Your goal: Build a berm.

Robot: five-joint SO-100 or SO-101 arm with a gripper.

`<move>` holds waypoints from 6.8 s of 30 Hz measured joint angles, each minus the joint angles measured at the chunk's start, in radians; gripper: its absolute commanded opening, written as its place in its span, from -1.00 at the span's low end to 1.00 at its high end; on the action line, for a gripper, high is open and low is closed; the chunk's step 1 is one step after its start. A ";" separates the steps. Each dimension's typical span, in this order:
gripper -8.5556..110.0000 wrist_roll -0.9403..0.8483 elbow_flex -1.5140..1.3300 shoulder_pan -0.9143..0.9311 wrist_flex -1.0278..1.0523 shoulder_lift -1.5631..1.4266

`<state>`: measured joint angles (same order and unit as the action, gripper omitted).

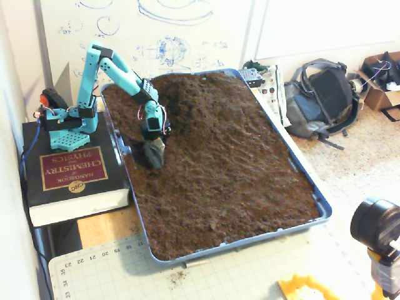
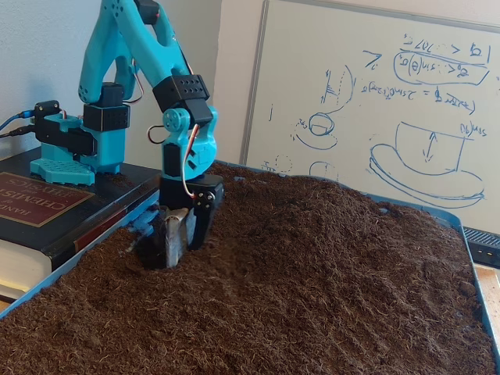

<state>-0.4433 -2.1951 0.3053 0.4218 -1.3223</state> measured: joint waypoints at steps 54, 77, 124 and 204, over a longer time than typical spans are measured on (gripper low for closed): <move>-0.85 0.124 -0.261 -0.377 0.922 -1.425; -0.85 0.124 -0.249 0.192 0.943 -0.968; -0.85 -0.221 0.440 0.186 0.098 0.238; -0.85 -0.008 0.173 -0.224 0.063 0.049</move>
<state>-0.4510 -2.0218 0.0813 0.4847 -1.2732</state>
